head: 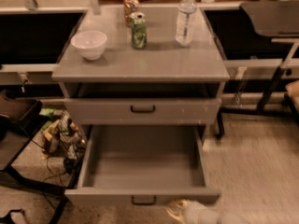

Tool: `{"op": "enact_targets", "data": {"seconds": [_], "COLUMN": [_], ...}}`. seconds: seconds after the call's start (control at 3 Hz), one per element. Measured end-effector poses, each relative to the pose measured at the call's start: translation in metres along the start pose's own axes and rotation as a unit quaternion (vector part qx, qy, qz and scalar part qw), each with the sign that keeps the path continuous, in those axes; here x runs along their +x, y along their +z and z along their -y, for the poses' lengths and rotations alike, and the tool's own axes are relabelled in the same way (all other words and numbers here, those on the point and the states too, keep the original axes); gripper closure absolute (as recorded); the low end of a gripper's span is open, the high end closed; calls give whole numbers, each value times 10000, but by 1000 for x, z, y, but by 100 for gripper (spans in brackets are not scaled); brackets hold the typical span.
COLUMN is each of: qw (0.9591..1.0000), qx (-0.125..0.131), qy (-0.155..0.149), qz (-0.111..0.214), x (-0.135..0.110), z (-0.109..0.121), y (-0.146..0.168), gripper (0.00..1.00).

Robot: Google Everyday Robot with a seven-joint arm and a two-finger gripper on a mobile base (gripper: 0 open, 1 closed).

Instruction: Close middle drawer

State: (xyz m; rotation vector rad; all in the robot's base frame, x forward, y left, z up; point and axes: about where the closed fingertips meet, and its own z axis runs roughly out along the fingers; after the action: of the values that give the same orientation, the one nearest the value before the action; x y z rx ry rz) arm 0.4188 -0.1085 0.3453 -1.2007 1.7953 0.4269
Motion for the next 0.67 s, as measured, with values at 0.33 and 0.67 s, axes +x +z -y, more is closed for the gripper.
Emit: {"op": "enact_targets", "data": {"seconds": [0.33, 0.67], "qw": [10000, 9999], "qx": [0, -43], "qy": [0, -74], "qz": [0, 94], "x": [0, -9], "z": [0, 16], "y": [0, 18], "gripper": [100, 100]}}
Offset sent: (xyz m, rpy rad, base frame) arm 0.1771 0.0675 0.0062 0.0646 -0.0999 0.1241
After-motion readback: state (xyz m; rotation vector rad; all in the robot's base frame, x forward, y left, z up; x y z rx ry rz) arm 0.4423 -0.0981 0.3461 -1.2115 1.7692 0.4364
